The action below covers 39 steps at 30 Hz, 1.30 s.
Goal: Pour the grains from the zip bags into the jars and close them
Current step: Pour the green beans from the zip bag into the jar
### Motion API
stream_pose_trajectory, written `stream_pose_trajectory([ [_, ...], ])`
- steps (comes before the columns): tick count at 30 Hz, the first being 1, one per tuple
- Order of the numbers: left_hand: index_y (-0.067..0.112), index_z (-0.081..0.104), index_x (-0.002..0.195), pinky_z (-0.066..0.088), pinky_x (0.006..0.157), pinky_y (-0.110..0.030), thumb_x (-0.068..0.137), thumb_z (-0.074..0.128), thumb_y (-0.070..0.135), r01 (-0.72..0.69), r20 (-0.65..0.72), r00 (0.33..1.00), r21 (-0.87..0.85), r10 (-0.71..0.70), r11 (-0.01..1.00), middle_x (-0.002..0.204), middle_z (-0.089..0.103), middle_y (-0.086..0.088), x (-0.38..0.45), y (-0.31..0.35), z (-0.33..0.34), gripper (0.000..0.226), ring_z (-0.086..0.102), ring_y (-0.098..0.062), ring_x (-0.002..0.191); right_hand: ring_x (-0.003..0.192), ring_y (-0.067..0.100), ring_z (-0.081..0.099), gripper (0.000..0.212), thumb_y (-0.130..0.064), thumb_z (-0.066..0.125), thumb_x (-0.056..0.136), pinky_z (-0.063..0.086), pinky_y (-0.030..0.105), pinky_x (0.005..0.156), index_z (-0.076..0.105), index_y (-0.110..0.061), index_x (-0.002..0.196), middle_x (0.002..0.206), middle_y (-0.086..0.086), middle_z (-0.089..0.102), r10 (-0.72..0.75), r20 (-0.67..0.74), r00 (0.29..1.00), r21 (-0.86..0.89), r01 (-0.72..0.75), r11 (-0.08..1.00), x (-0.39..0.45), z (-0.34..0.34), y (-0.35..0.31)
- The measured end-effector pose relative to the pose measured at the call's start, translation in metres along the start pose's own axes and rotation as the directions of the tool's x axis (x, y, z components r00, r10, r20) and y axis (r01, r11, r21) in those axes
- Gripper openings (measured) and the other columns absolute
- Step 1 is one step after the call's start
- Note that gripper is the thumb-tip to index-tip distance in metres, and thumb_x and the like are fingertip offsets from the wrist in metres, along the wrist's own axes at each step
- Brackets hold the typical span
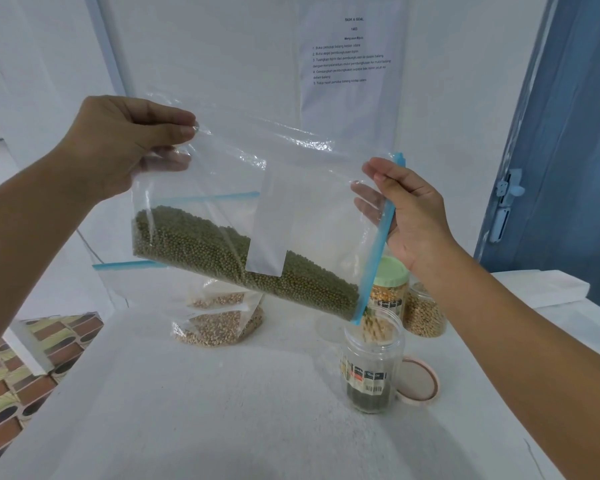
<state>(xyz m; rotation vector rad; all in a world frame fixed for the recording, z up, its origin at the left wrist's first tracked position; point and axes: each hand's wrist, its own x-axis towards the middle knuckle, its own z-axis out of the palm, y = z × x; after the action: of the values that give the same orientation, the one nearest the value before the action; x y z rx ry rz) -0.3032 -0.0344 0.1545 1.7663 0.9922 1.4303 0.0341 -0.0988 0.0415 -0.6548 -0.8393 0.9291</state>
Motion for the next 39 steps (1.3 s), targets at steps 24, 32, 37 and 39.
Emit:
stream_pose_trajectory([
  [24, 0.012, 0.082, 0.097, 0.064, 0.076, -0.032, 0.077, 0.085, 0.01, 0.002, 0.02, 1.0, -0.023, -0.001, 1.0, 0.107, 0.079, -0.012, 0.0015, 0.0027, -0.0005, 0.02, 0.069, -0.016, 0.064, 0.101, 0.03, 0.077, 0.02, -0.003, 0.064, 0.099, 0.061, 0.035, 0.084, 0.08, -0.015, 0.102, 0.113, 0.005, 0.078, -0.013, 0.008, 1.0, 0.01, 0.013, 1.0, -0.0007, -0.0015, -0.0001],
  [32, 0.012, 0.082, 0.095, 0.066, 0.077, -0.036, 0.075, 0.084, 0.009, 0.023, 0.024, 0.999, -0.037, -0.022, 0.999, 0.104, 0.079, -0.011, -0.0013, 0.0016, 0.001, 0.02, 0.067, -0.014, 0.062, 0.101, 0.03, 0.077, 0.018, -0.003, 0.065, 0.099, 0.061, 0.036, 0.084, 0.079, -0.012, 0.105, 0.115, 0.006, 0.077, 0.0, -0.008, 1.0, 0.021, 0.0, 1.0, -0.003, -0.0031, 0.0003],
  [37, 0.01, 0.081, 0.098, 0.066, 0.077, -0.036, 0.075, 0.083, 0.008, 0.039, 0.008, 0.999, -0.03, -0.039, 0.999, 0.111, 0.077, -0.017, -0.0027, 0.005, 0.0026, 0.023, 0.069, -0.015, 0.064, 0.098, 0.029, 0.077, 0.019, -0.002, 0.064, 0.099, 0.062, 0.035, 0.083, 0.079, -0.013, 0.101, 0.112, 0.006, 0.078, 0.002, -0.011, 1.0, 0.022, -0.001, 1.0, -0.0028, -0.0016, -0.0024],
  [39, 0.011, 0.082, 0.096, 0.066, 0.075, -0.034, 0.072, 0.084, 0.009, 0.044, 0.002, 0.999, -0.027, -0.044, 0.999, 0.113, 0.076, -0.02, -0.0043, 0.0063, 0.0032, 0.024, 0.07, -0.017, 0.064, 0.097, 0.028, 0.077, 0.021, -0.002, 0.063, 0.099, 0.062, 0.035, 0.083, 0.08, -0.014, 0.098, 0.111, 0.005, 0.078, 0.002, -0.009, 1.0, 0.02, -0.002, 1.0, -0.0029, -0.0008, -0.0031],
])
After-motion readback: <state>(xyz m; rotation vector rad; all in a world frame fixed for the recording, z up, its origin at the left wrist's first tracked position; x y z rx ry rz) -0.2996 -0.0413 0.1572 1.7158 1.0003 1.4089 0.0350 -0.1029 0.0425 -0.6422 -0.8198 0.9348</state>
